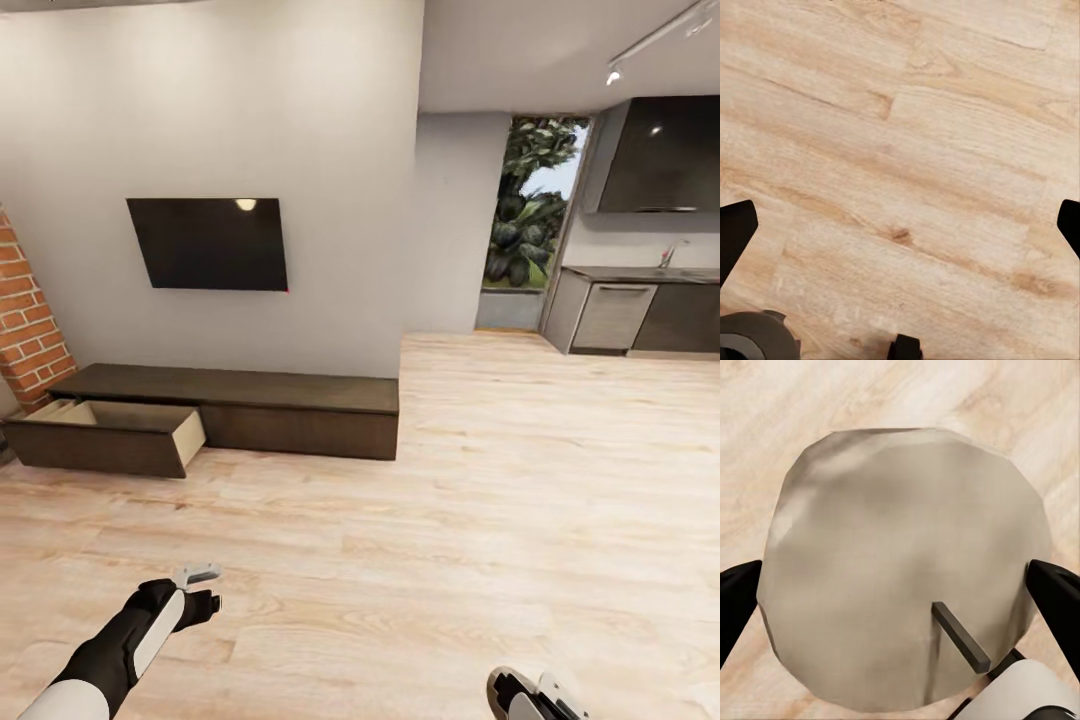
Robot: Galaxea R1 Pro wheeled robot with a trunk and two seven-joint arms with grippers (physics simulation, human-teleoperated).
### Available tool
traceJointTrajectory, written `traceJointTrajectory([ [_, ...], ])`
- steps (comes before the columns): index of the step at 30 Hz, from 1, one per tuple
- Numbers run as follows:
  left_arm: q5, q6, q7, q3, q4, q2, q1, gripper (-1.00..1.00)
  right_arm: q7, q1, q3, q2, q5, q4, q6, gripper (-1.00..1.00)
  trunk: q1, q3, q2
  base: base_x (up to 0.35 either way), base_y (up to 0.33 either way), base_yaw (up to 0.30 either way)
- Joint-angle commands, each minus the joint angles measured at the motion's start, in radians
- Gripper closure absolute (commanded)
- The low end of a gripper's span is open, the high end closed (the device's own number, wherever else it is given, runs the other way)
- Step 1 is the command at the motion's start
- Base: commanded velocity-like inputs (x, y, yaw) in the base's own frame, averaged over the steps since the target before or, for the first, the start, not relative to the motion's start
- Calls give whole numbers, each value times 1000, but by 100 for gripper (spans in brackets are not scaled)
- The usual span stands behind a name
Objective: Place each of the two pumpkins and all three candles from the living room inside a cabinet in the living room (use any cabinet), then make sure every cabinet is closed, and position the cauldron so it is next to a table in the living room.
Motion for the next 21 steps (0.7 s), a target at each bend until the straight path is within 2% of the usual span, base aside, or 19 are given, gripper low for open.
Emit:
traceJointTrajectory([
  [1,0,0,0,0,1,0,0,-100,2,0,0,0,1,0,0,100,0,0,0,330,0,271],
  [8,-1,0,0,0,3,0,0,-100,2,0,2,0,2,0,0,100,0,0,0,330,-50,286],
  [21,0,0,0,0,3,1,0,-100,2,0,3,1,3,0,0,100,0,0,0,325,-145,292],
])
